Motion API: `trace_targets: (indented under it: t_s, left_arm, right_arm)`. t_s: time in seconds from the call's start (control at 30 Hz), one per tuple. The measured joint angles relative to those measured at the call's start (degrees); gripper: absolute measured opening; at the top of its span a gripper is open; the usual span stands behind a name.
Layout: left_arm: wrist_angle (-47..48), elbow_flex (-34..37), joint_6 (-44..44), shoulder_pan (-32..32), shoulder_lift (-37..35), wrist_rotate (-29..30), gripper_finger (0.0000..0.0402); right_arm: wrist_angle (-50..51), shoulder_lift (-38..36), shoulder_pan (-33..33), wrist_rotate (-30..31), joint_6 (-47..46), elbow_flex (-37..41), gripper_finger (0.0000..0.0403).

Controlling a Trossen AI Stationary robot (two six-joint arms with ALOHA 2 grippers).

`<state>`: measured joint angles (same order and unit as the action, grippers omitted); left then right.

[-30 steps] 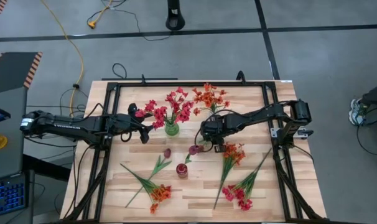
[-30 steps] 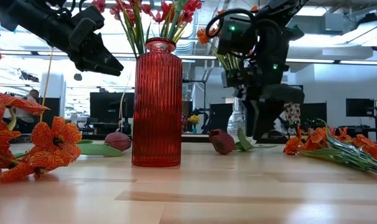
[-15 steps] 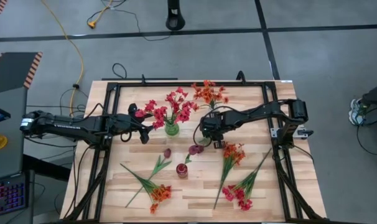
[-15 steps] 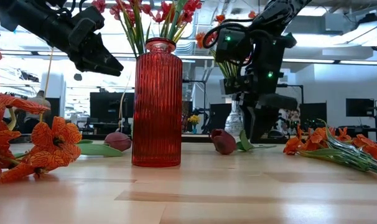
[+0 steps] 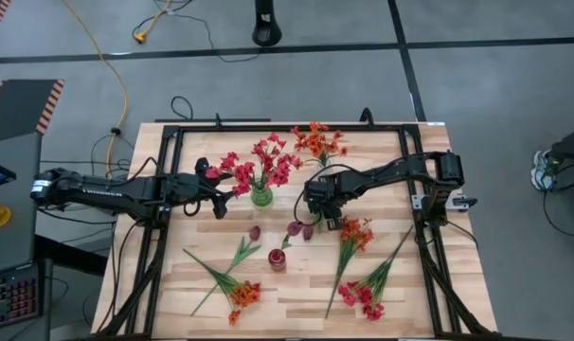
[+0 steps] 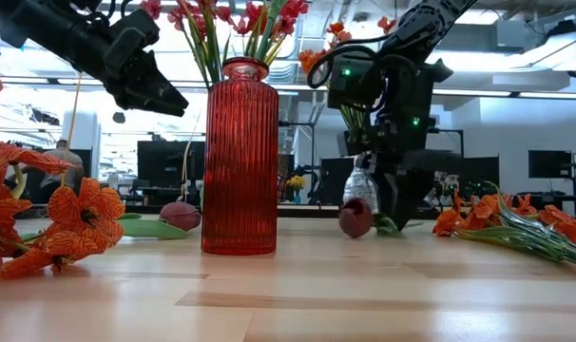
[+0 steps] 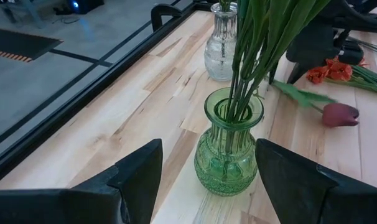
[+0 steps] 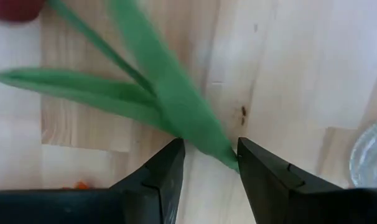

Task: Sort flowers into vase by color
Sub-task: Put the right red flower into the red vase

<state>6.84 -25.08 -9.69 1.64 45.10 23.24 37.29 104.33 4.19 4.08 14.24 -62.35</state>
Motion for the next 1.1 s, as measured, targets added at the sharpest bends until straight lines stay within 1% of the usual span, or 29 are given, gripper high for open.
trace_targets:
  t_s: [0.1, 0.17, 0.47, 0.57, 0.8, 1.1]
  left_arm:
    - [0.0, 0.0, 0.0, 0.0, 0.0, 0.0, 0.0245]
    - [0.0, 0.0, 0.0, 0.0, 0.0, -0.1, 0.0245]
    - [0.1, 0.0, 0.0, 0.0, 0.0, -0.1, 0.0245]
    - [0.1, 0.0, 0.0, 0.0, 0.0, -0.2, 0.0245]
    - [0.1, 0.0, 0.0, 0.0, 0.0, -0.3, 0.0245]
    - [0.1, 0.0, 0.0, 0.0, 0.0, -0.3, 0.0245]
  right_arm:
    - [0.2, 0.0, 0.0, -1.1, -0.1, 0.0, 0.0171]
    - [0.9, 0.0, 0.0, -1.2, -0.1, 0.0, 0.0156]
    - [3.3, 0.0, 0.0, -2.5, -0.2, 0.0, 0.0048]
    - [3.4, -0.1, -0.1, -2.6, -0.8, -0.1, 0.0019]
    - [5.5, -0.2, -0.1, -2.8, -2.9, -1.3, 0.0017]
    - [13.8, -1.2, -0.1, -2.8, -3.3, -6.8, 0.0017]
